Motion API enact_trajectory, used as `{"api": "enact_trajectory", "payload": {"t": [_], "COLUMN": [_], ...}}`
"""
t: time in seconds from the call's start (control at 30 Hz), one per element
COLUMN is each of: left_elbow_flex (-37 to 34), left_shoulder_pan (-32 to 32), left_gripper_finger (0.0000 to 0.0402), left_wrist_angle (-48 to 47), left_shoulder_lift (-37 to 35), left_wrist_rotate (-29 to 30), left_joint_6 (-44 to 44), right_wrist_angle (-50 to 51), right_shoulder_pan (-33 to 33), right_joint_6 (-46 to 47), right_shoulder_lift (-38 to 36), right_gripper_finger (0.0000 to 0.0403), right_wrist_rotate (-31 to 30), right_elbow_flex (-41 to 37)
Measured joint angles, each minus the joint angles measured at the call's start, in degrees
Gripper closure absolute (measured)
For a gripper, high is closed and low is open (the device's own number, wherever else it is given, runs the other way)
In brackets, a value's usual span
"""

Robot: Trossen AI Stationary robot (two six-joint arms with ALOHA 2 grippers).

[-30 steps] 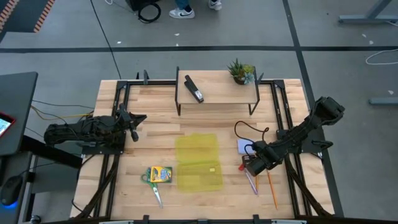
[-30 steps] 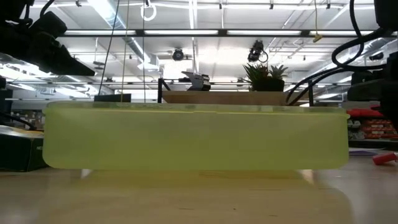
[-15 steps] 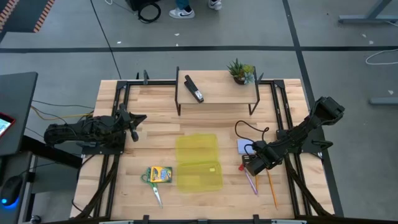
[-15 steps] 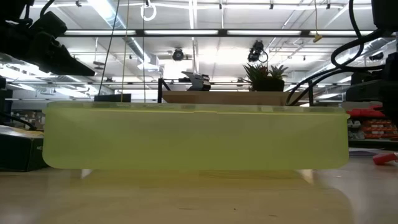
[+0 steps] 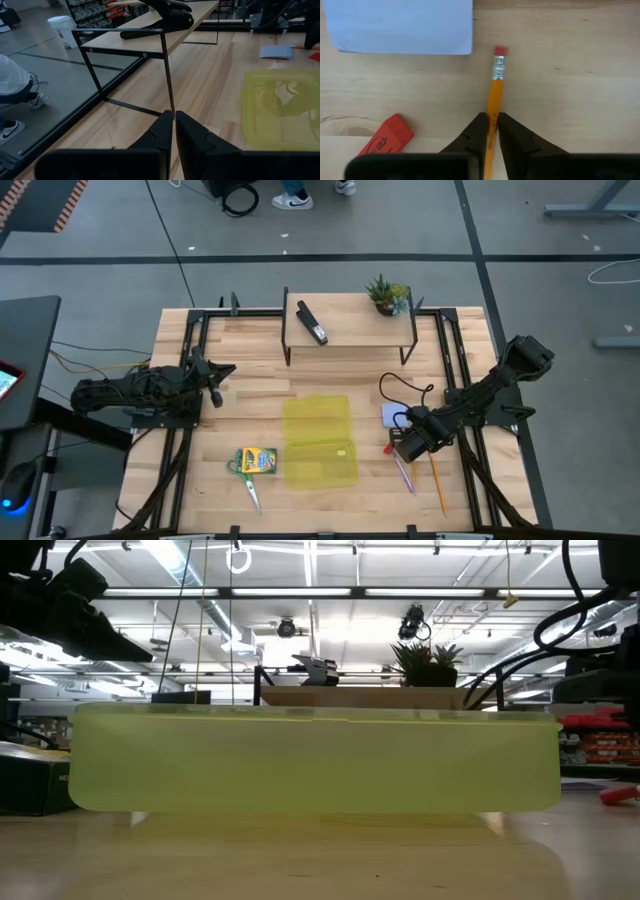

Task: Pack school essentials
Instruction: Put the left yellow pencil into the yellow supply box

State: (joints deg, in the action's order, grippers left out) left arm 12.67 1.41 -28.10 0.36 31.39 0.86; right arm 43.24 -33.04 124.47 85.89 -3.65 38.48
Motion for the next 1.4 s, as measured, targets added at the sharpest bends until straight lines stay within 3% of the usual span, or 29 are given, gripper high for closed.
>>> {"api": "enact_trajectory", "payload": {"t": [0.73, 1.4], "left_elbow_flex": [0.0, 0.0], "left_shoulder_pan": [0.0, 0.0], "left_gripper_finger": [0.0372, 0.0371], "left_wrist_angle": [0.0, 0.0], "left_shoulder_lift": [0.0, 0.0], "left_wrist_rotate": [0.0, 0.0], "left_joint_6": [0.0, 0.0], "right_wrist_angle": [2.5, 12.8], "right_shoulder_pan": [0.0, 0.0], "right_joint_6": [-6.6, -13.1], "right_shoulder_lift": [0.2, 0.1], "right_gripper_finger": [0.0375, 0.0375], "right_wrist_rotate": [0.1, -2.0], "right_elbow_flex": [1.6, 8.4]}}
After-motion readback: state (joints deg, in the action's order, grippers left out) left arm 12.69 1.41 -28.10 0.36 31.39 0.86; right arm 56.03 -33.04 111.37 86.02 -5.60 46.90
